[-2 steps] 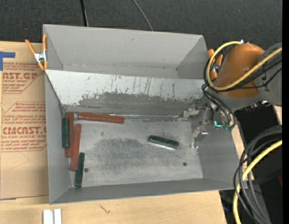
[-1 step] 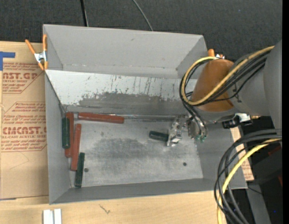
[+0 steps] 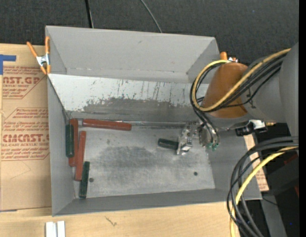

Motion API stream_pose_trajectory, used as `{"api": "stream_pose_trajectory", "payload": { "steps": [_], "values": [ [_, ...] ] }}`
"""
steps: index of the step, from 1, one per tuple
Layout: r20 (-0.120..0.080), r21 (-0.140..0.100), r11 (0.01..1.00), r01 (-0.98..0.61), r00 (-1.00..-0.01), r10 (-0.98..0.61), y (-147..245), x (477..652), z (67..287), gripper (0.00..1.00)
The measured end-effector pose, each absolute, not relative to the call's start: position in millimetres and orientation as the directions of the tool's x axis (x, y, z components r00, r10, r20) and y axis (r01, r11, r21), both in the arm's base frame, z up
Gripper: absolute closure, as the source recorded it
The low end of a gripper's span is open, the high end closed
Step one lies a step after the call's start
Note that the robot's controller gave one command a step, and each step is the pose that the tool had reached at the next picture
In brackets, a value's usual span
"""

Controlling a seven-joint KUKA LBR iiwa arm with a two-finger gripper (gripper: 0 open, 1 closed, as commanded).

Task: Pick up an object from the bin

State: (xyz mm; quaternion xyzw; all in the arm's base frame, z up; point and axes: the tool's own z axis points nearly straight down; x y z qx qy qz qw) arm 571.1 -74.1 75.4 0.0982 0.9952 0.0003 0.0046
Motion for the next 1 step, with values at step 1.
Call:
{"api": "stream_pose_trajectory", "payload": {
  "steps": [1],
  "values": [
    [0.0,0.001,0.989,0.149,-0.989,0.149,-65.5,540.7,272.5,1.0]
  ]
}}
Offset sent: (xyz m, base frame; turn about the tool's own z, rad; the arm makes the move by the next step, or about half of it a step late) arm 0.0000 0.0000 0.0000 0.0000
